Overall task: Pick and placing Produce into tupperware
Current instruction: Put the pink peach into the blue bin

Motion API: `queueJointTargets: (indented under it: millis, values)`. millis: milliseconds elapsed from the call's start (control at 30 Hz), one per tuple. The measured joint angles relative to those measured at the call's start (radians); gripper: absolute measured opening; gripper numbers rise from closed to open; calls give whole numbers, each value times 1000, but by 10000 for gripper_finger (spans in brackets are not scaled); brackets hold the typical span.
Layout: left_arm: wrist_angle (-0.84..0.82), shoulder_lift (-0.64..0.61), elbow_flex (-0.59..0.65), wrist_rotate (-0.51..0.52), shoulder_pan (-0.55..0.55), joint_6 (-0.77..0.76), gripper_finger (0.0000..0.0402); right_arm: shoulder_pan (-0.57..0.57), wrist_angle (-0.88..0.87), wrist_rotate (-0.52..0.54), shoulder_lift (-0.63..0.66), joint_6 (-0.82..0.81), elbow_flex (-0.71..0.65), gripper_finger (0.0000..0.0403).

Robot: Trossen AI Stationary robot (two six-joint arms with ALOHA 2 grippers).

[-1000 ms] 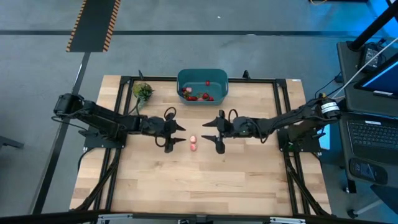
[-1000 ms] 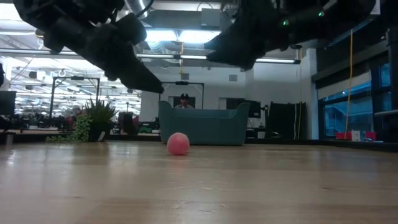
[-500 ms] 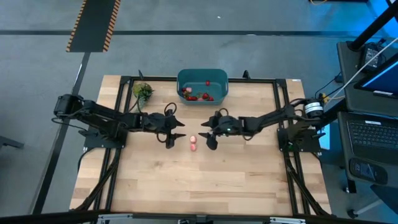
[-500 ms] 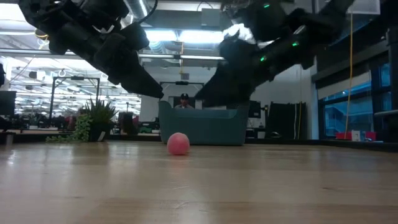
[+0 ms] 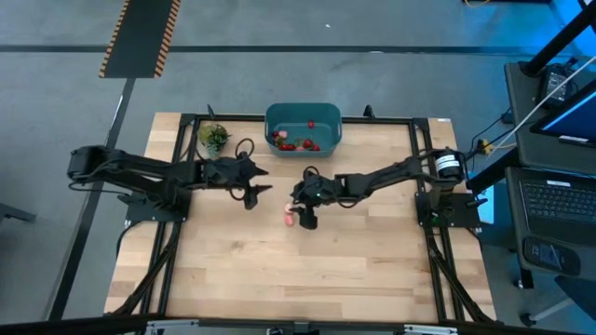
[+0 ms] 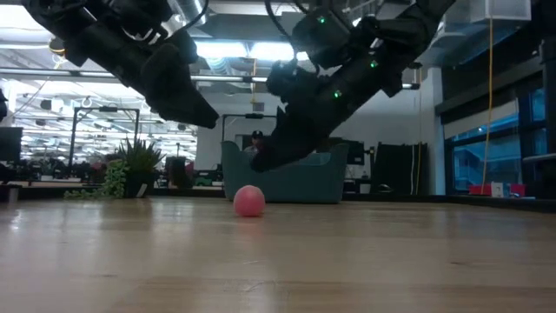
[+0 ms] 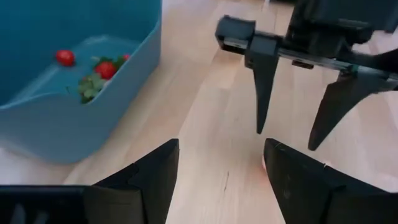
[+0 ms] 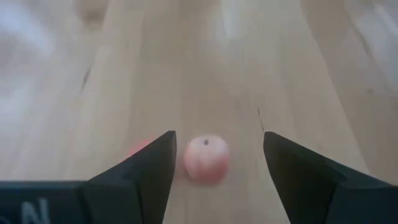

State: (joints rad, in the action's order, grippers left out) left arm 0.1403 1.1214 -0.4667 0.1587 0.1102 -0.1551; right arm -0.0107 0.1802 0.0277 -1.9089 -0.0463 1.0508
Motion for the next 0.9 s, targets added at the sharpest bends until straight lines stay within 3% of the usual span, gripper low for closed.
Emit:
queueJointTargets:
  millis: [367, 533, 900]
  values:
    - [0, -11, 0, 5, 1, 0, 228, 2, 24, -5, -48, 3, -1, 243]
    - [0, -11, 0, 5, 1, 0, 228, 2, 26, -80, -49, 1, -1, 243]
    - [-10, -10, 0, 6, 1, 7, 228, 2, 55, -73, -83, 3, -2, 243]
